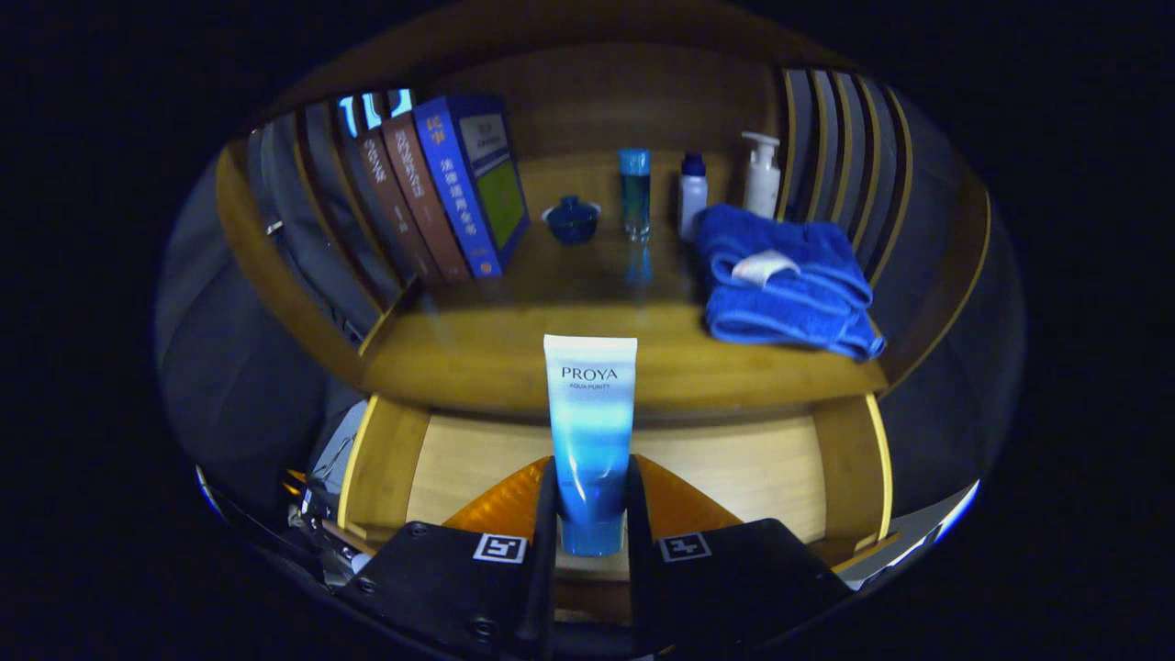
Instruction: Pull open the drawer, take out the items inside it, and place them on the countertop above the cabinet.
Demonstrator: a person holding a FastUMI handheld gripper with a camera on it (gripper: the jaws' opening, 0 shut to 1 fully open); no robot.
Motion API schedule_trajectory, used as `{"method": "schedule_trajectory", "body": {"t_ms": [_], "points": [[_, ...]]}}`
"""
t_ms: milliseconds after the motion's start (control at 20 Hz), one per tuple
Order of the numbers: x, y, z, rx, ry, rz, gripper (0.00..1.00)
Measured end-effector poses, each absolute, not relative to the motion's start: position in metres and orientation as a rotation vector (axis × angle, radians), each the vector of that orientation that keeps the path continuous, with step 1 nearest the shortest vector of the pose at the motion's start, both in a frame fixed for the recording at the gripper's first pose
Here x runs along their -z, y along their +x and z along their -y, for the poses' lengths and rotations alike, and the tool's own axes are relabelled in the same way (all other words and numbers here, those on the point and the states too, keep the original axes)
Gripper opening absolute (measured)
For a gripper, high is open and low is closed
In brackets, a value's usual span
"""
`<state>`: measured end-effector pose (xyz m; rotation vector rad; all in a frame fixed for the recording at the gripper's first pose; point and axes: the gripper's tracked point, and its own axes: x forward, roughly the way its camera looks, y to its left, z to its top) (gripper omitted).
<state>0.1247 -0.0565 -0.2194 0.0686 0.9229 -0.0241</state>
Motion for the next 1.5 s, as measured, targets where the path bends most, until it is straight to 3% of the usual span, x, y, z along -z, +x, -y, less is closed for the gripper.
{"method": "schedule_trajectory", "body": {"t_ms": [350,750,1050,1500], "points": [[0.251,0.229,0.072,0.065,0.064,-0.949,0.38],[0.28,0.268,0.073,0.074,0.063,-0.972,0.4],[0.264,0.264,0.071,0.054,0.073,-0.919,1.0],[0.175,0.167,0.045,-0.011,0.066,-0.655,1.0]]}}
